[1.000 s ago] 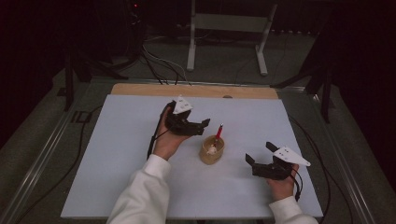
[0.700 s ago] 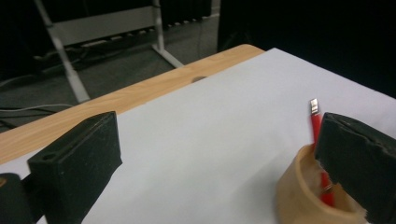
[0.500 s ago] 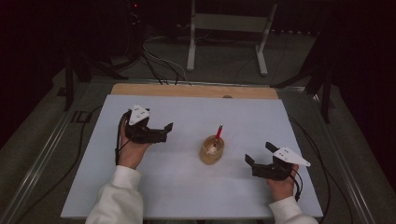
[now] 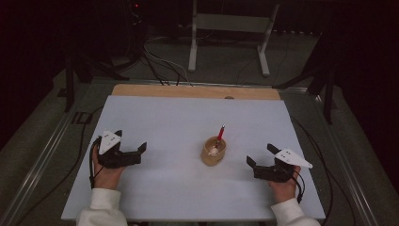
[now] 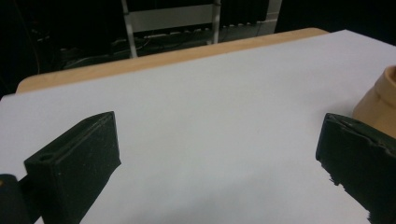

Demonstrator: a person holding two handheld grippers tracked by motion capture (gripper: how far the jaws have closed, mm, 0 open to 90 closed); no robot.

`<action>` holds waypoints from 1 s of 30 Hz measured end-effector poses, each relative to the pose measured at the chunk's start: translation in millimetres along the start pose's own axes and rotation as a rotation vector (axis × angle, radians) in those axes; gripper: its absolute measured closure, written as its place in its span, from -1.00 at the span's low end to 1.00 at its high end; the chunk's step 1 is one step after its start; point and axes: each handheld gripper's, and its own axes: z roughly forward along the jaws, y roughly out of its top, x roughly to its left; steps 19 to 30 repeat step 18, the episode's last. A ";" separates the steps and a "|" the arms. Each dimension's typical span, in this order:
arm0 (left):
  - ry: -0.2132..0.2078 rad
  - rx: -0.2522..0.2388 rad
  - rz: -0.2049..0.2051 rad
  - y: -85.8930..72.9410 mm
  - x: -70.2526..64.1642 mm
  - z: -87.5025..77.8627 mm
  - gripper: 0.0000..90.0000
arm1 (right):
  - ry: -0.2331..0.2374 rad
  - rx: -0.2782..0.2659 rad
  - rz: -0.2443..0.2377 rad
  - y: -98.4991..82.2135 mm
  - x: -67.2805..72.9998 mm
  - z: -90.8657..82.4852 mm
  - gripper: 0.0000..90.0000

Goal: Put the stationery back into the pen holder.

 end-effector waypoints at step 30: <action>0.079 -0.002 -0.059 -37.2 14.2 -24.6 -1.00 | 0.011 0.042 0.008 -2.1 -1.7 2.2 -0.98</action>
